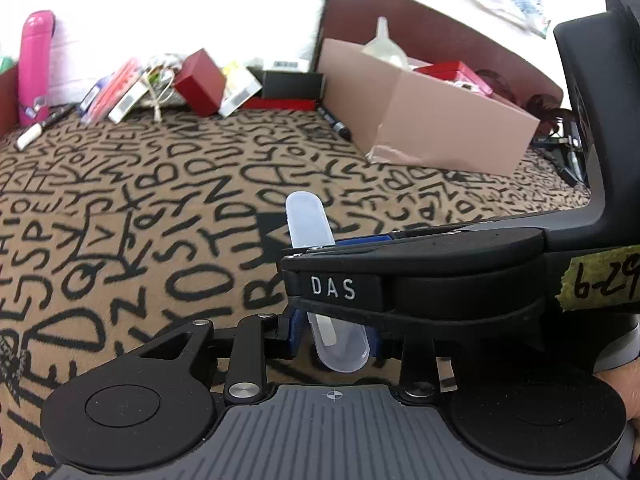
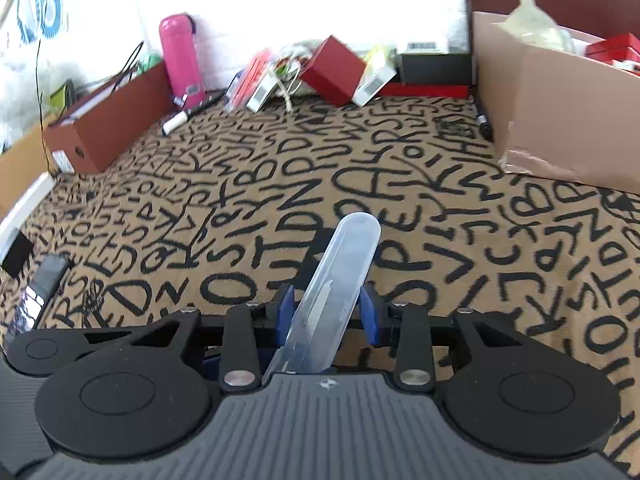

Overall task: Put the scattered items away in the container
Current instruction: 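Pass the tube case from the left tool into the right tool, then carry the tube case with the right tool into the cardboard box and release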

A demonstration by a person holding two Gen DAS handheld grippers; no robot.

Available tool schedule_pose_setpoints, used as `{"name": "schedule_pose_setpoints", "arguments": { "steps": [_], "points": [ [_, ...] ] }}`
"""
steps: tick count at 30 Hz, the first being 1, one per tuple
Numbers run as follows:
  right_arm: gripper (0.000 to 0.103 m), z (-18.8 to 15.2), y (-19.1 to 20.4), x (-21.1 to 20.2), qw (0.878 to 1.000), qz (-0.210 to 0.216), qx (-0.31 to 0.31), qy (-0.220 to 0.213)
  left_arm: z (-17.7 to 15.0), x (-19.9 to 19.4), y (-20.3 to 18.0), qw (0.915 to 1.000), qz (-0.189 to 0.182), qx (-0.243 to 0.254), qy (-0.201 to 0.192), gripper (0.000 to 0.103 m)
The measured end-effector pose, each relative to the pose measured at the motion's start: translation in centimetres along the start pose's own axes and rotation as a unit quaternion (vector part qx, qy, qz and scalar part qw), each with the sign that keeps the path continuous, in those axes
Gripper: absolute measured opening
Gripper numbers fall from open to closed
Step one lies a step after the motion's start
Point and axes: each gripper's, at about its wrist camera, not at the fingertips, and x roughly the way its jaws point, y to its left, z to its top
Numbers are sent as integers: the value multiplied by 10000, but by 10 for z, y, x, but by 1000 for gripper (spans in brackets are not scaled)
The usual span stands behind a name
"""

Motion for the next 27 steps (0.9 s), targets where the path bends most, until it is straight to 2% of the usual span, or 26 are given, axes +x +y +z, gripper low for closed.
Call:
{"name": "schedule_pose_setpoints", "arguments": {
  "steps": [5, 10, 12, 13, 15, 22, 27],
  "points": [
    [40, 14, -10, -21, 9992, -86, 13, -388, 22, -6, -17, 9993, -110, 251, -272, 31],
    [37, 45, -35, -47, 9957, -42, 160, -913, 67, -6, -38, 9956, -299, 564, -689, 29],
    [36, 59, -42, -56, 9931, -159, 73, -1156, 88, -2, -48, 9936, -372, 662, -839, 28],
    [32, 65, -46, -60, 9919, -221, 26, -1251, 98, -1, -53, 9923, -419, 715, -918, 19],
    [31, 79, -55, -64, 9890, -368, -47, -1435, 118, 3, -63, 9895, -495, 867, -1049, 17],
    [31, 119, -104, -66, 9809, -632, 172, -1833, 177, 39, -94, 9824, -739, 1183, -1246, 17],
    [31, 146, -138, -59, 9774, -828, 187, -1935, 216, 75, -109, 9791, -925, 1256, -1304, 17]
  ]
}}
